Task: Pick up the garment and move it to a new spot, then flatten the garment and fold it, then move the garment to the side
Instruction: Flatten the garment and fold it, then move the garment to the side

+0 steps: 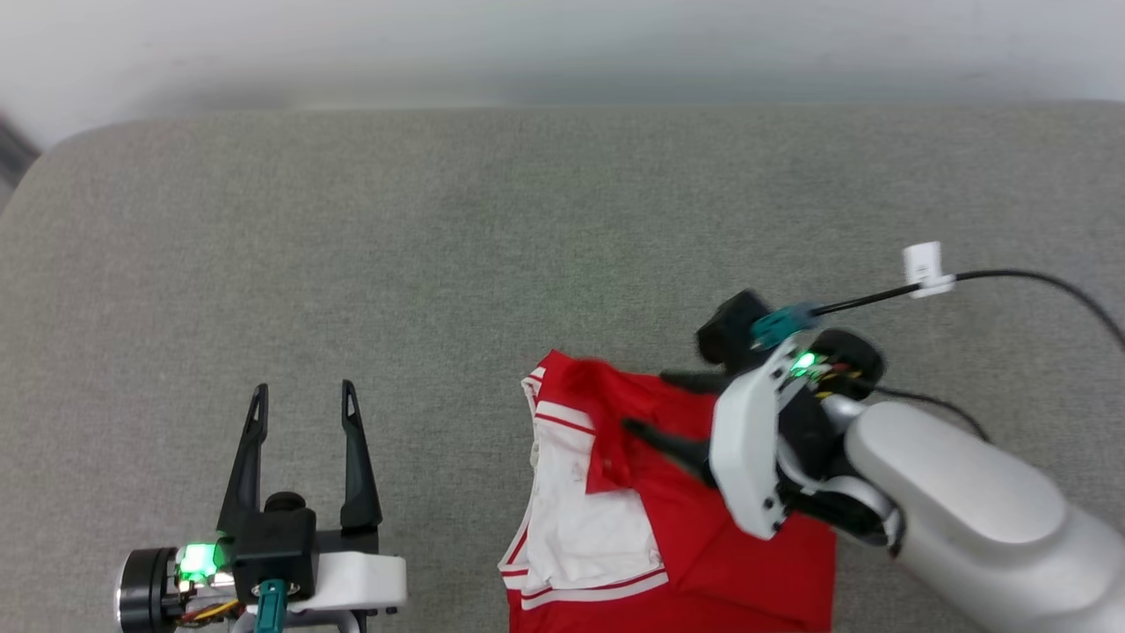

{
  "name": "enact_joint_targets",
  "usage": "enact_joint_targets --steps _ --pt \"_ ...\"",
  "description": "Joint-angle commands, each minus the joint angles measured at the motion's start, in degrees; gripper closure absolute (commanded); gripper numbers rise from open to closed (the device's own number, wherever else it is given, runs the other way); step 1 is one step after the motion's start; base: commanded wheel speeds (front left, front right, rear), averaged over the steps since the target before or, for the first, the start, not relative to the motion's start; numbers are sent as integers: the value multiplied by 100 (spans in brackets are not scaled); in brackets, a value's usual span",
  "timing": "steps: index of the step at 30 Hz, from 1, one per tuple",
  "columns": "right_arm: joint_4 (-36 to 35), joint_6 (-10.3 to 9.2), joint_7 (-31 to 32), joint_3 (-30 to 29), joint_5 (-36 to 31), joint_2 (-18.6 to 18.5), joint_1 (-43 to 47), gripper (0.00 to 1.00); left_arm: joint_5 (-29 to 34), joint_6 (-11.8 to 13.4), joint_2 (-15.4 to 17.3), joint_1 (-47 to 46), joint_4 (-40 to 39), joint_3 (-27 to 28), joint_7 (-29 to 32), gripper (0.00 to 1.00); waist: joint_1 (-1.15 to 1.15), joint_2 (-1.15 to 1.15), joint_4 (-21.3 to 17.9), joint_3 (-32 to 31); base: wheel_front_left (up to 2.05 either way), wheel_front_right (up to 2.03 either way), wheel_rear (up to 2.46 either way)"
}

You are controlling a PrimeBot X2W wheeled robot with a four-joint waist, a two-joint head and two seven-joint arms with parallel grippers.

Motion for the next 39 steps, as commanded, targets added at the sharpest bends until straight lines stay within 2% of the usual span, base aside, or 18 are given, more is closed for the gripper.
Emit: enact_joint_targets --steps 1,6,10,11,16,22,24,28,31,39 --pt "-177 -3 -389 -112 -126 -247 -81 0 -12 33 38 110 16 37 -12 0 0 0 -143 -214 0 0 0" --pt "-215 -4 -1516 -1121 -652 -588 71 0 -27 53 60 290 -51 73 -12 0 0 0 -318 -468 0 0 0" --pt "52 -3 -2529 -2369 -1344 -474 431 0 -41 63 72 431 -119 114 -12 0 0 0 -452 -592 0 0 0" --pt "52 -3 -2529 -2369 -1344 -474 431 0 -41 63 72 431 -119 114 -12 0 0 0 -452 -592 0 0 0" --pt "173 -4 -3437 -3749 -2399 -163 1115 0 -39 52 73 550 -166 135 -12 0 0 0 -553 -678 0 0 0" --pt "-338 -3 -3648 -5095 -3370 520 2276 0 -51 20 61 633 -197 151 -12 0 0 0 -605 -719 0 0 0" --pt "-675 -4 -3647 -5488 -3477 871 2687 0 -52 1 60 649 -214 151 -12 0 0 0 -615 -728 0 0 0" --pt "-1226 -4 -3651 -5781 -3770 1331 3473 0 -55 -30 65 702 -238 143 -12 0 0 0 -610 -752 0 0 0" --pt "-1520 -4 -3651 -5802 -3980 1530 3889 0 -54 -62 67 751 -245 135 -12 0 0 0 -602 -772 0 0 0" --pt "-1762 -3 -3651 -5862 -4182 1749 4544 0 -78 -128 53 862 -188 121 -12 0 0 0 -562 -838 0 0 0"
